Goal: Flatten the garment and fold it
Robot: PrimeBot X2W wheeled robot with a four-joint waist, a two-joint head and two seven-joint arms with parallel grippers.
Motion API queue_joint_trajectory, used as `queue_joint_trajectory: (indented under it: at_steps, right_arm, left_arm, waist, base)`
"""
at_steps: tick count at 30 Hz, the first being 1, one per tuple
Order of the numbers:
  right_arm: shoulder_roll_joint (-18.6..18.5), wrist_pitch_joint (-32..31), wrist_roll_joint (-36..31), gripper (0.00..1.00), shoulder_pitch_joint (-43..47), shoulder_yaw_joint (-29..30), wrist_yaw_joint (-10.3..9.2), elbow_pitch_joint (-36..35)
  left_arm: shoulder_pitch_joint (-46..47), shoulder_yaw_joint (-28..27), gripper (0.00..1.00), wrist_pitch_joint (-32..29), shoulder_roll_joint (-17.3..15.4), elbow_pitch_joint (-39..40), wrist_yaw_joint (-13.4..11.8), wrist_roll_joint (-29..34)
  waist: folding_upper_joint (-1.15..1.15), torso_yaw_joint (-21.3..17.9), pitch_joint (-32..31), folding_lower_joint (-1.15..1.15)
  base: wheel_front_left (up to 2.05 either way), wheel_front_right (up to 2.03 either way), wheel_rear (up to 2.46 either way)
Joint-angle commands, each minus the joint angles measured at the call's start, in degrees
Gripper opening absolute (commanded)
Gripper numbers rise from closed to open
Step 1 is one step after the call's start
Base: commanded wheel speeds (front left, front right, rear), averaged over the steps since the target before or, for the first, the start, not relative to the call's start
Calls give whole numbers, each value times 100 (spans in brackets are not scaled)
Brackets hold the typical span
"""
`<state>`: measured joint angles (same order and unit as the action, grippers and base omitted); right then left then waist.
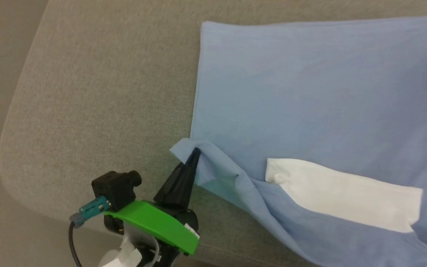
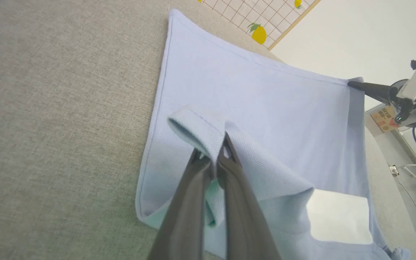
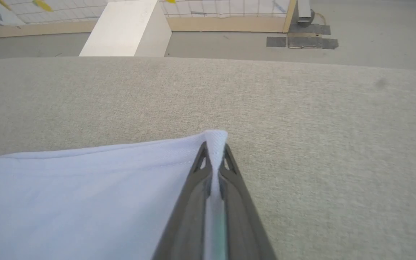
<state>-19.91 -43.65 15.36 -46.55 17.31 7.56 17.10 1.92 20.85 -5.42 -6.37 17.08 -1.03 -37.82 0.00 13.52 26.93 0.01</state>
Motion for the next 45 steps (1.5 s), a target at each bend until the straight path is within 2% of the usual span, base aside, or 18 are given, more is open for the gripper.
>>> queue_joint_trajectory:
  at_steps: [1,6,10,16,21,24,27,32,33,34,38,45]
  right_arm:
    - [-50,164,99,0,229,107,-8,-86]
    - [-115,403,392,0,1069,580,-8,-516]
    - [-64,408,603,0,1999,1145,-8,-1165]
    - [678,213,898,0,3453,2048,-8,-2414]
    - [1431,57,1013,0,4445,2321,-8,-3105]
    - [1640,120,1082,0,4821,2234,-8,-3056]
    - [1689,369,1070,0,4986,1989,-8,-2757]
    - [1701,1112,896,0,4883,1476,-8,-1799]
    - [1701,1241,869,20,4829,1432,-8,-1671]
    - [1702,1325,826,100,4795,1391,-8,-1602]
    - [1684,1459,706,100,4689,1312,-8,-1685]
    - [1136,913,866,100,4192,947,-8,-2939]
  left_arm:
    - [-58,-61,0,36,-64,-29,-50,-9]
    - [-396,-211,0,33,-157,-62,-137,-148]
    - [-679,-282,0,-6,-237,-22,-180,-258]
    - [-980,-298,0,-75,-330,50,-206,-358]
    - [-1135,-280,0,-147,-375,59,-243,-407]
    - [-1188,-240,0,-207,-404,26,-244,-424]
    - [-1186,-228,0,-240,-416,-23,-246,-441]
    - [-1113,-222,0,-305,-430,-56,-259,-473]
    - [-1086,-220,0,-316,-432,-51,-263,-469]
    - [-1067,-217,0,-323,-432,-47,-266,-467]
    - [-981,-165,0,-345,-431,-27,-263,-424]
    - [-655,37,0,-359,-423,41,-196,-192]
  waist:
    - [0,-706,-847,-1]
    - [0,-1108,-1433,-1]
    - [0,-1354,-1733,-1]
    - [0,-1596,-1907,-1]
    - [0,-1695,-1913,-1]
    - [0,-1726,-1924,-1]
    - [0,-1745,-1954,-1]
    - [0,-1787,-1995,-1]
    - [0,-1781,-1995,-1]
    - [0,-1774,-1994,-1]
    - [0,-1686,-1959,-1]
    - [0,-1408,-1586,-1]
  base:
    - [0,0,0]
    - [0,0,0]
    - [0,0,0]
    - [0,0,0]
    - [0,0,0]
    - [0,0,0]
    - [0,0,0]
    - [0,0,0]
    - [0,0,0]
    - [0,0,0]
    - [0,0,0]
    - [0,0,0]
